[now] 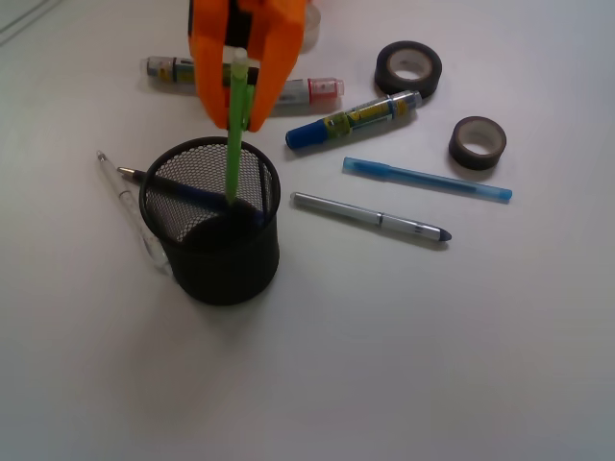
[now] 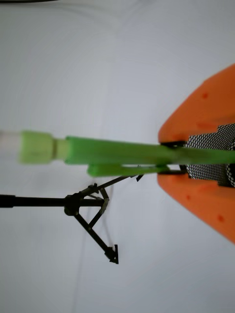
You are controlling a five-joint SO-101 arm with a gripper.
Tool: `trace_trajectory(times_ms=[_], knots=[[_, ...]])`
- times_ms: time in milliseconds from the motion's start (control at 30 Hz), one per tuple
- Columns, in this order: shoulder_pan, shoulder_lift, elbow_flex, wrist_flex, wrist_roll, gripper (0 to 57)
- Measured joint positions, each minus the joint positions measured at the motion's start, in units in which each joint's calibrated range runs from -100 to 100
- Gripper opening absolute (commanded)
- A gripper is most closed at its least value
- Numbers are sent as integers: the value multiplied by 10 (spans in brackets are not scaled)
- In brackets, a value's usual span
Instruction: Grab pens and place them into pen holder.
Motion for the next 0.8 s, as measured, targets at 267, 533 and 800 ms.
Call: trace_trajectory(times_ms=[267,533,800], knots=[[-7,15,41,-79,15,306],[-4,-112,-17,234,109,306],[112,-211,-31,619,147,253]])
